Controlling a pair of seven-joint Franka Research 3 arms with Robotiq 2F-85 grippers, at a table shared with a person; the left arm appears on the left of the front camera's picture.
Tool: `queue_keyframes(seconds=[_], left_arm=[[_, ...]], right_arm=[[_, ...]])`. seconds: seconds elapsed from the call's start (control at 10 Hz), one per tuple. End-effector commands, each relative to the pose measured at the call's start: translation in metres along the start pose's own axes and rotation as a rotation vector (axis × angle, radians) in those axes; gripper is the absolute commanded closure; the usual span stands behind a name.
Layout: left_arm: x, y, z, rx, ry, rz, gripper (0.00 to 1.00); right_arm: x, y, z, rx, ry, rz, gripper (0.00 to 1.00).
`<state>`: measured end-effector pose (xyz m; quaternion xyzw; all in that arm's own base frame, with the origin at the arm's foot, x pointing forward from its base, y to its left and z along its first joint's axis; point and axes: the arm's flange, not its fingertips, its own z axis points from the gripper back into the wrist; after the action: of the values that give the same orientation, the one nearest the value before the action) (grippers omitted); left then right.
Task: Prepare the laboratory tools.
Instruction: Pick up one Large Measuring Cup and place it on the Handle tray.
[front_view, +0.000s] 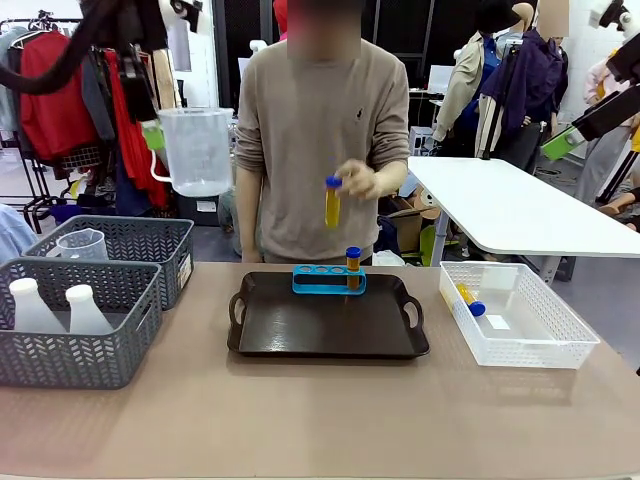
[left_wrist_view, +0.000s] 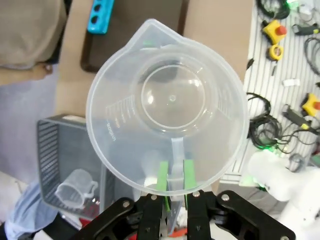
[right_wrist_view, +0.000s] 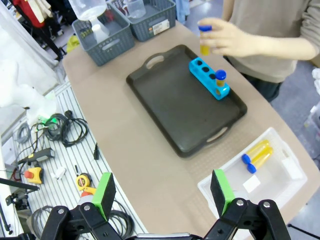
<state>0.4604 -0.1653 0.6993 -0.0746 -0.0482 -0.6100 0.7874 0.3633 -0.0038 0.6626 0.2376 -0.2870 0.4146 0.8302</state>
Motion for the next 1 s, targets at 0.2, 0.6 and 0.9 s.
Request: queue_keyframes(seconds=[0.2,0.6,0.9], left_arm=[[0.002,-0.002,-0.006,-0.054,-0.037,-0.019,1.00],[-0.018,-0.001,0.001,-0.033,-0.054,0.018,1.00],[-0.036,-0.001,0.009,0.004,-0.060,0.055,1.00]], right_arm=[[0.002,0.001,0.001,0.017,-0.020,0.005,0.00],[0.002,0.001,0.001,0.017,-0.020,0.005,0.00],[0.002,0.001,0.001,0.017,-0.020,0.005,0.00]])
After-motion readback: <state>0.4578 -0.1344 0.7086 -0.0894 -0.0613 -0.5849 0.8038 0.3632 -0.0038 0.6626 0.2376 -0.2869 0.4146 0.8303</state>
